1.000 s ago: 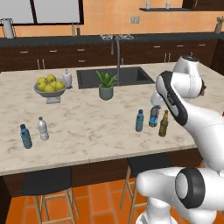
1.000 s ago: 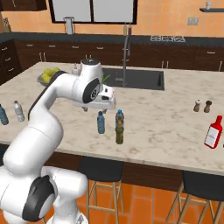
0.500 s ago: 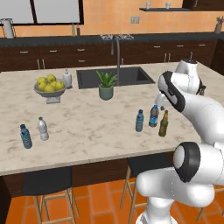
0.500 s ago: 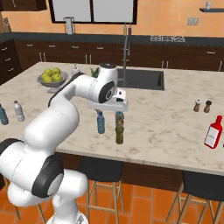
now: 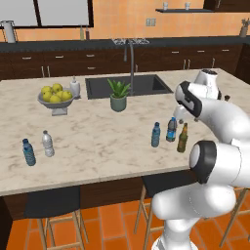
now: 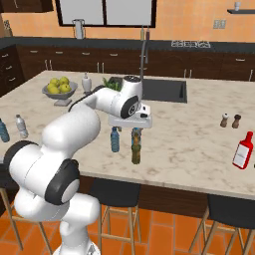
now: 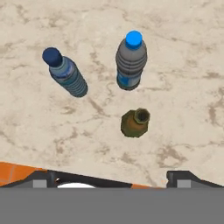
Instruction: Move the plastic bottles in the middle to the plastics group, and the glass bottles in the middle to the glass group.
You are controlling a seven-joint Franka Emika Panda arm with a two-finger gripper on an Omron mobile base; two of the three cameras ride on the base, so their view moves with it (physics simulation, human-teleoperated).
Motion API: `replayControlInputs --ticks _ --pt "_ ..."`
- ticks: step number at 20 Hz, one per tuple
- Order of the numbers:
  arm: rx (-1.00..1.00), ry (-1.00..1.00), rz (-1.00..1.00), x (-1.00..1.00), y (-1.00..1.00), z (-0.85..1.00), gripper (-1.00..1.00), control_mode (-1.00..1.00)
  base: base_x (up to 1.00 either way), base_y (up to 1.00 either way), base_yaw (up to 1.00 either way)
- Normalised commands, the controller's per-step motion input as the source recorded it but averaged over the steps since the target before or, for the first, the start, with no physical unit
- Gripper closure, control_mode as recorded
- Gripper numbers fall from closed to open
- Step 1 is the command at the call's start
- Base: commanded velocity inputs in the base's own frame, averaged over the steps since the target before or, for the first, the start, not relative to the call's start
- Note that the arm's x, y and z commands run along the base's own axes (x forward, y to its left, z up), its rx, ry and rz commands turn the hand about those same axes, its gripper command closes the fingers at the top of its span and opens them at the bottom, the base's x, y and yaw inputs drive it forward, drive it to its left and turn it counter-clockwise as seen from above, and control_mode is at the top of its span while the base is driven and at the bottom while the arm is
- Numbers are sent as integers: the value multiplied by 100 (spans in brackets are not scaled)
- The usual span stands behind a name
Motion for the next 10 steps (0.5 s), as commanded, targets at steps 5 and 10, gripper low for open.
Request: replayControlInputs --ticks 5,10 --pt "0 0 0 21 -7 -40 -100 -100 0 0 0" --pt "0 0 0 -4 -24 -26 -100 -100 0 0 0"
